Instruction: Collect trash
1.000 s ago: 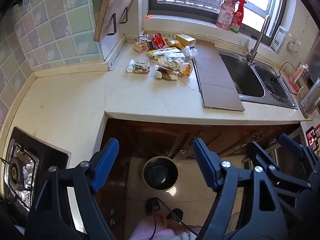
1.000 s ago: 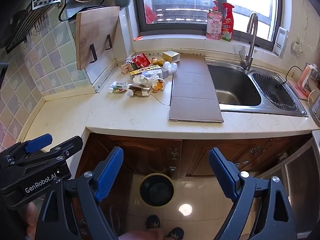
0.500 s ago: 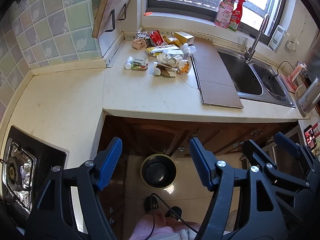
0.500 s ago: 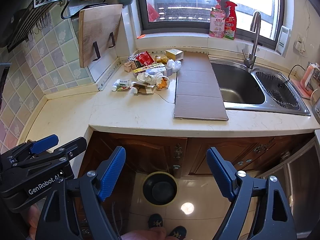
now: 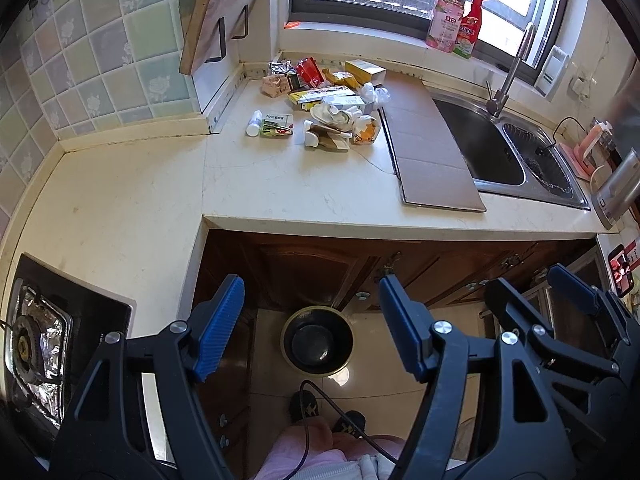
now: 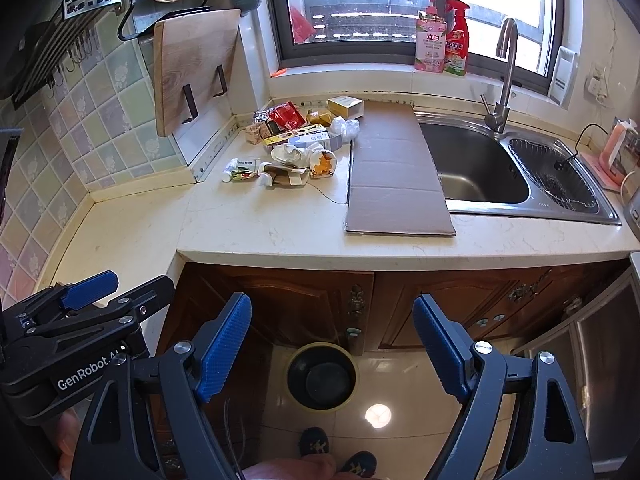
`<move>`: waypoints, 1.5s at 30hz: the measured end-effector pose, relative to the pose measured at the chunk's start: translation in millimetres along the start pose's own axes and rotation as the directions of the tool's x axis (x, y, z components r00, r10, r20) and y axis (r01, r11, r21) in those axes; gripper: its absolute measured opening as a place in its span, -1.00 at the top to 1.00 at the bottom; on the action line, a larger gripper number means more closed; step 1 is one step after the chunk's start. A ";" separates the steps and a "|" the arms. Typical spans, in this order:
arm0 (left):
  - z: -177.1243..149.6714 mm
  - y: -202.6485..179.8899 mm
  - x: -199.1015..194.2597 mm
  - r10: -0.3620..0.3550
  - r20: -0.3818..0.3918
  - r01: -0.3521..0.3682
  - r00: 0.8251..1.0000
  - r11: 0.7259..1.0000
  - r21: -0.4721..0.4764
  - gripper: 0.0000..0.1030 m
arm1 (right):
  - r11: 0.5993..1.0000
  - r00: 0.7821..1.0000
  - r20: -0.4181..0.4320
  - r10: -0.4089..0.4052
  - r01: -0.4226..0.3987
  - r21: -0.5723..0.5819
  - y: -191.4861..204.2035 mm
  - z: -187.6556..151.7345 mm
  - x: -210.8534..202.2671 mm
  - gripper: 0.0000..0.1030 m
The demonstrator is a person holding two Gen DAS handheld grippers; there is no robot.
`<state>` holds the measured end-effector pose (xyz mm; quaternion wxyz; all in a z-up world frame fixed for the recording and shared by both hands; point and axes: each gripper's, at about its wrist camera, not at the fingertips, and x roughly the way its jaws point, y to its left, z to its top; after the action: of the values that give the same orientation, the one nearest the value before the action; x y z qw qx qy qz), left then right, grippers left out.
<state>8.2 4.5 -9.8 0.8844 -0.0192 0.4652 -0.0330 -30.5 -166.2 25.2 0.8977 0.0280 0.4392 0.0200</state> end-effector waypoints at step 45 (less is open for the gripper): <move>41.1 30.2 17.4 -0.125 0.014 0.125 0.992 0.992 0.002 -0.30 | 1.000 1.000 0.021 -0.009 0.009 -0.008 24.3 34.6 3.3 -0.65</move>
<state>53.1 33.5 -2.8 0.8839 -0.0481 0.4567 -0.0885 -1.5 -142.8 45.5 0.9025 0.0226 0.4297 0.0172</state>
